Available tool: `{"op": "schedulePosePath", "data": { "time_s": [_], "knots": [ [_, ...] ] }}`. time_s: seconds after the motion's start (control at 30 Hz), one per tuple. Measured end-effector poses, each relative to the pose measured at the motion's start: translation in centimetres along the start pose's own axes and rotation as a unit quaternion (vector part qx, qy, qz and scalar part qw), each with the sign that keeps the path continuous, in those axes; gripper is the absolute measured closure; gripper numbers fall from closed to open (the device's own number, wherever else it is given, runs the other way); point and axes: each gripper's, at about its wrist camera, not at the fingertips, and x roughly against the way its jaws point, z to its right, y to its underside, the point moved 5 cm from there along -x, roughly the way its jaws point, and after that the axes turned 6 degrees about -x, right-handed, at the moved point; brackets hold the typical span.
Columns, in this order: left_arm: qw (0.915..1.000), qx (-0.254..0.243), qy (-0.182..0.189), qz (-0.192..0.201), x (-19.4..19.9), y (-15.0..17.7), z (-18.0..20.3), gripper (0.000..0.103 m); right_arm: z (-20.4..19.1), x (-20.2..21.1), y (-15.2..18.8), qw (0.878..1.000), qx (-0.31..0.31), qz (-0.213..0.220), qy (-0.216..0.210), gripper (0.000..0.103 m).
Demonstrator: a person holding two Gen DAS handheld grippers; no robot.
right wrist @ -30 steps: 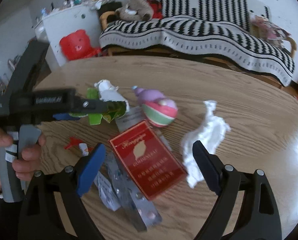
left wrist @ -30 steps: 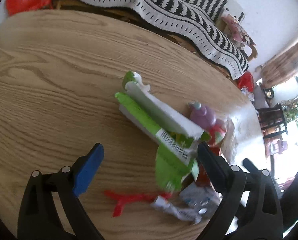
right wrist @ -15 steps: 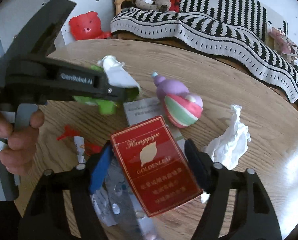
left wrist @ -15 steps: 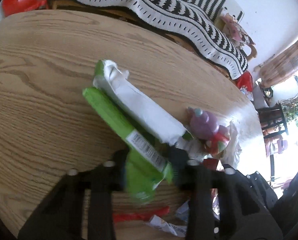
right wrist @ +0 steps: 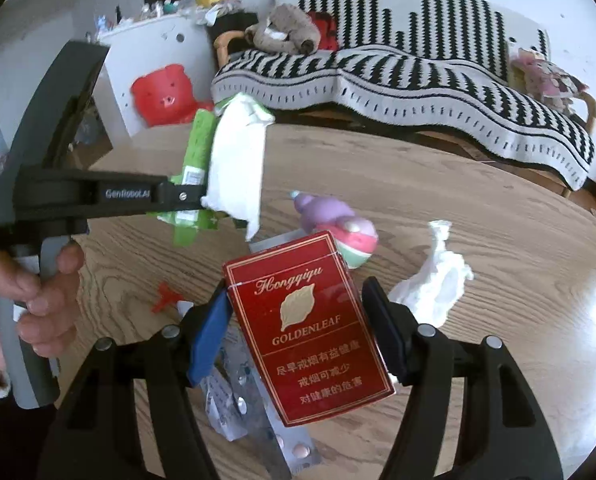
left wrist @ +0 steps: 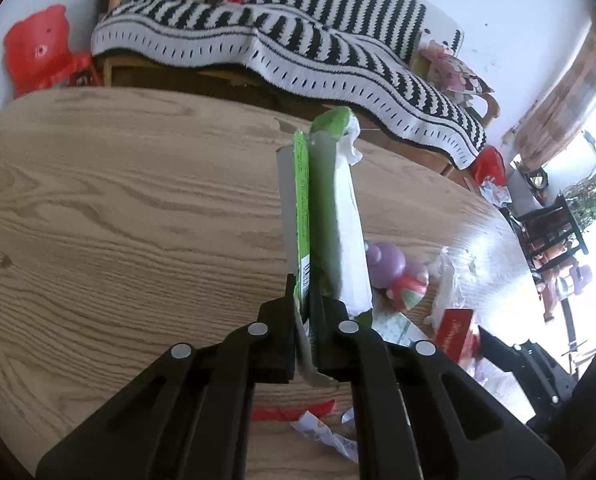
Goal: Collect trash
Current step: 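Grasp the green-and-white carton with the left tool while the right tool grasps the red cigarette box, then carry the carton and cigarette box over the black bin and open both tools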
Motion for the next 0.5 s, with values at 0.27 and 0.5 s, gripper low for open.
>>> {"op": "schedulePosePath", "data": {
  "time_s": [0.27, 0.5],
  "knots": [
    [0.998, -0.05, -0.012, 0.037, 2.9, -0.2, 3.5, 0.099, 3.8, 6.2, 1.1, 0.997, -0.062, 0.032, 0.019, 0.039],
    [0.9908, -0.128, 0.024, 0.037, 3.5, 2.3, 12.4, 0.099, 10.3, 13.5, 4.2, 0.987, -0.127, 0.057, 0.075, 0.039]
  ]
}}
